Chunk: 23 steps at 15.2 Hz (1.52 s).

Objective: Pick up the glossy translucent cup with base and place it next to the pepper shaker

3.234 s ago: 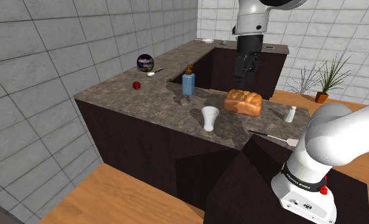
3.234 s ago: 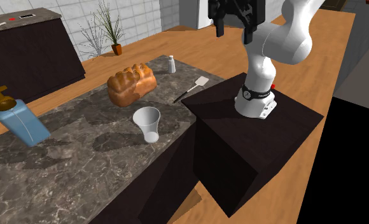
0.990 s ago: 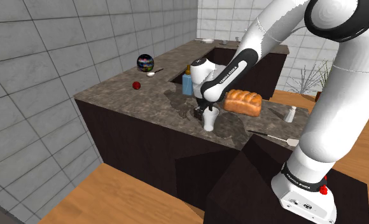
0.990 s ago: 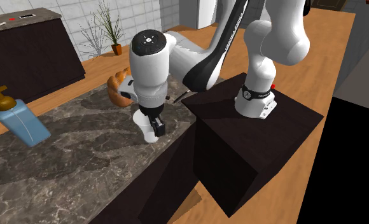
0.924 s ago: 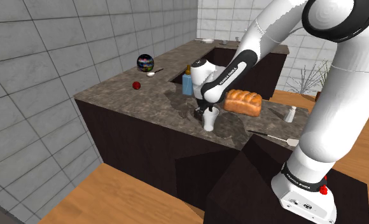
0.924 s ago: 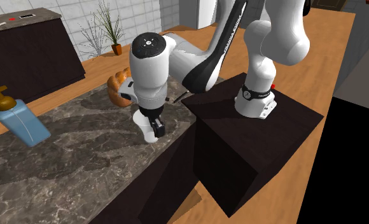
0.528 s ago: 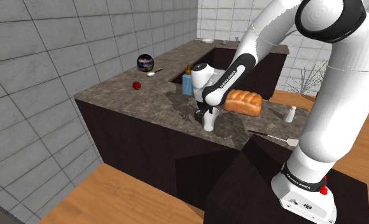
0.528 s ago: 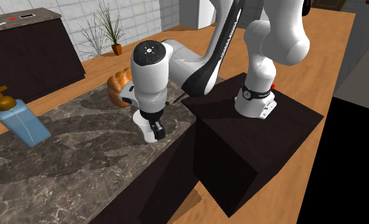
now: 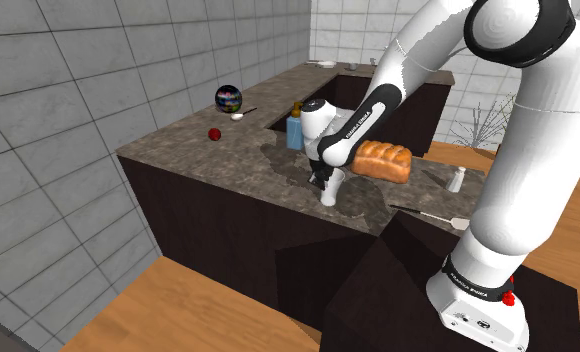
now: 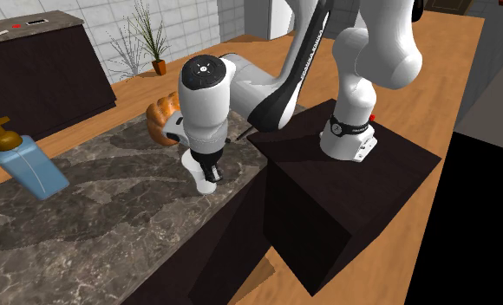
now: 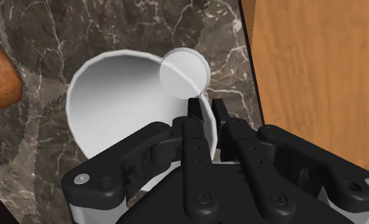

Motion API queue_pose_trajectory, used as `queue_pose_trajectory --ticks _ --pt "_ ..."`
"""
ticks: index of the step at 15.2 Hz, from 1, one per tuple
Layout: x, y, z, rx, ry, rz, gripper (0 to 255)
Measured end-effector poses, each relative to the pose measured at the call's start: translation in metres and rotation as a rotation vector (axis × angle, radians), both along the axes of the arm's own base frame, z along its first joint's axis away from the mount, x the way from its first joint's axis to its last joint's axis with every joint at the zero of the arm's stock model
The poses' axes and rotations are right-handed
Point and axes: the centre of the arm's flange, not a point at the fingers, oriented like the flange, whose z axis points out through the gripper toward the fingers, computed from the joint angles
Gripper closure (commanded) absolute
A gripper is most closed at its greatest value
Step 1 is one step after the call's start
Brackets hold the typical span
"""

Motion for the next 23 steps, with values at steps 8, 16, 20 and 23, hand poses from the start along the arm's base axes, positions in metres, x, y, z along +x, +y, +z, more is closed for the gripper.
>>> queue_pose_trajectory --ticks 8,16,20,23 --pt "0.0 0.0 0.007 0.0 0.001 0.0 255" --pt "-0.001 0.001 0.047 0.0 0.0 0.0 255" --pt "0.0 0.0 0.068 0.0 0.0 0.0 255" --pt "-0.001 0.0 0.084 0.0 0.0 0.0 255"
